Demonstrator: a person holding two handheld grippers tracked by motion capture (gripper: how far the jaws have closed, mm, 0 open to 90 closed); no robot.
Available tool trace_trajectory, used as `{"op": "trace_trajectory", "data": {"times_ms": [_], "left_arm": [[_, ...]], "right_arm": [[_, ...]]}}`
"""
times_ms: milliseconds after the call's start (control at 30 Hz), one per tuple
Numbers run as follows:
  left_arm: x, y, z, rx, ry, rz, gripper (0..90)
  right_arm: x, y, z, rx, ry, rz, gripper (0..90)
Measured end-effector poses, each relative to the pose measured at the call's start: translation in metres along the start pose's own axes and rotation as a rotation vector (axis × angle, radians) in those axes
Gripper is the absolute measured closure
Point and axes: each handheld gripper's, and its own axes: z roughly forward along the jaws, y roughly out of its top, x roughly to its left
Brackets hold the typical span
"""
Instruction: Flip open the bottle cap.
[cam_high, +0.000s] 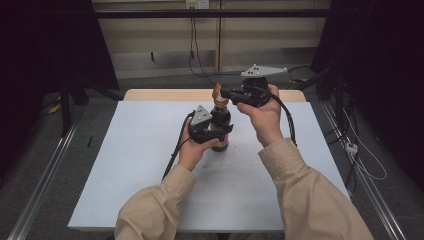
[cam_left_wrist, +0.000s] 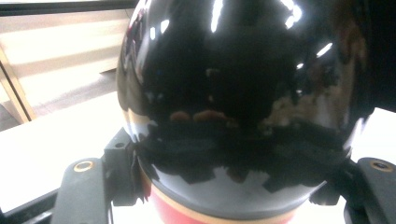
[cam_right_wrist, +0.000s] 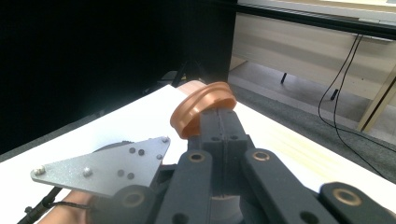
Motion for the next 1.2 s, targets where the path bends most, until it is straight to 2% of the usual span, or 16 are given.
{"op": "trace_trajectory", "data": {"times_ms": [267, 367, 433, 733, 767, 800, 867, 933, 1067, 1200], "left_arm": [[0.000, 0.000, 0.000, -0.002, 0.001, 0.000, 29.7], [0.000, 0.000, -0.001, -0.001, -0.017, -0.003, 29.6], [-0.001, -0.001, 0.000, -0.014, 0.004, -0.011, 29.6], [0.001, -0.001, -0.001, -0.007, -0.006, -0.009, 29.2], [0.000, -0.001, 0.000, -0.016, -0.004, -0.024, 29.1], [0.001, -0.001, -0.001, -0.004, -0.007, -0.010, 29.0], [0.000, -0.001, 0.000, -0.014, -0.006, -0.024, 28.8], [0.001, -0.001, -0.001, -0.010, -0.006, -0.014, 28.6], [0.000, -0.001, -0.001, -0.011, 0.004, -0.018, 28.4], [0.000, -0.001, -0.001, -0.011, 0.006, -0.029, 28.2]], "right_arm": [[0.002, 0.002, 0.001, -0.002, 0.004, -0.007, 90.0], [0.002, 0.002, 0.001, 0.003, 0.005, -0.006, 90.0], [0.002, 0.002, 0.001, 0.001, 0.005, -0.005, 90.0], [0.002, 0.002, -0.001, -0.002, 0.011, -0.002, 90.0], [0.002, 0.002, -0.001, -0.005, 0.013, -0.002, 90.0], [0.003, 0.002, -0.002, -0.009, 0.013, -0.001, 90.0], [0.003, 0.003, -0.004, -0.015, 0.014, -0.004, 90.0], [0.003, 0.002, -0.005, -0.017, 0.026, -0.001, 90.0], [0.002, 0.001, -0.008, -0.009, 0.013, 0.006, 82.2], [-0.002, -0.002, -0.012, -0.013, 0.004, 0.018, 78.5]]}}
